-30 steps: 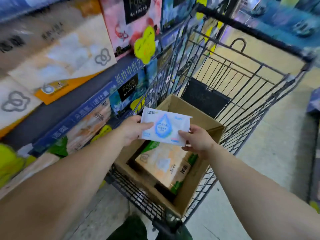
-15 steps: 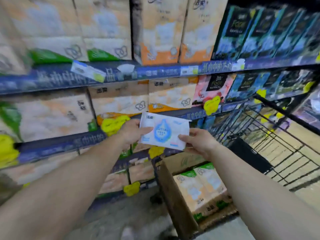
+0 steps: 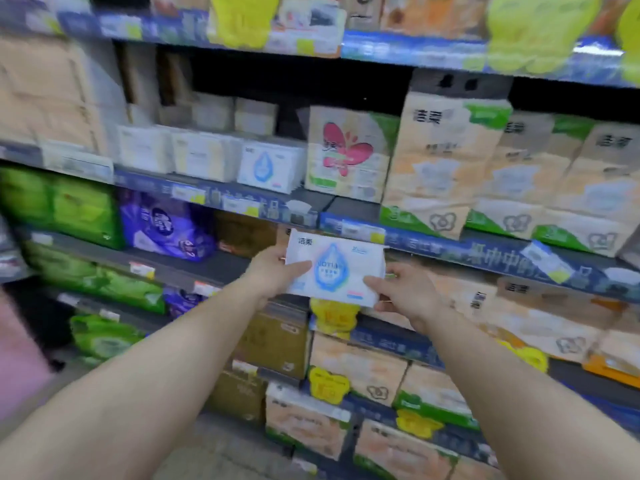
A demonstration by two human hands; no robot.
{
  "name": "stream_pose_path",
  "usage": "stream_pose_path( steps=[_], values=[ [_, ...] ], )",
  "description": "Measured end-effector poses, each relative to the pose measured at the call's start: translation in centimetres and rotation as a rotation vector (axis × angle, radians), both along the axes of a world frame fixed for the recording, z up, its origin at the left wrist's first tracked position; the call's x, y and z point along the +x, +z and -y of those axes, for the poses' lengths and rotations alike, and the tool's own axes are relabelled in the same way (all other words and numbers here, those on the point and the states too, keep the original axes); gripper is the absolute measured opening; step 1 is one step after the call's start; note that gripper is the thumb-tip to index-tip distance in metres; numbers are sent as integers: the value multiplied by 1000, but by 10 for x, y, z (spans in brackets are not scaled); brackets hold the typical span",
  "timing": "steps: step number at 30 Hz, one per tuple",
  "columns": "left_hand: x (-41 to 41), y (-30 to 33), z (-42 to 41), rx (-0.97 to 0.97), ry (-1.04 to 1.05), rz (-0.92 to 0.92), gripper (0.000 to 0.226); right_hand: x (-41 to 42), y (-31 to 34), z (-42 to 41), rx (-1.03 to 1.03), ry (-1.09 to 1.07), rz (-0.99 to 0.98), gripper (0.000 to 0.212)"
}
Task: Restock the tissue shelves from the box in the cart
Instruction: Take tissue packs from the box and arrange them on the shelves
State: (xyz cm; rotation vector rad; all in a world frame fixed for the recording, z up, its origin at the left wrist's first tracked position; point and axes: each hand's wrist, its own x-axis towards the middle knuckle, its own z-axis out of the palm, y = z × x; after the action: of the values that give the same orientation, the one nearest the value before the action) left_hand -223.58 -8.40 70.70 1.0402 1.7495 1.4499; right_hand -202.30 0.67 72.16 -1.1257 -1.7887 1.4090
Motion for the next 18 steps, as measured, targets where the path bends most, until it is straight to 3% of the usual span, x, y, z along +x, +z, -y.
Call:
stream_pose_path(
  steps=[4,8,12,15,18],
  values=[
    [-124,24,52,29,140,-23,6,-141,14,23,13,154,-45,12],
    [-213,42,75,28,235,-90,20,-237,27,36,24,211,-63,8],
    [-269,50,71,17,268,-134,10,-294,35,31,26,204,-86,12],
    [-296,53,54,26,295,-116,21,-323,39,17,51,188,-70,19],
    [-314,56,31,37,297,-133,19,-345,46,-4,117,180,-88,9]
  ],
)
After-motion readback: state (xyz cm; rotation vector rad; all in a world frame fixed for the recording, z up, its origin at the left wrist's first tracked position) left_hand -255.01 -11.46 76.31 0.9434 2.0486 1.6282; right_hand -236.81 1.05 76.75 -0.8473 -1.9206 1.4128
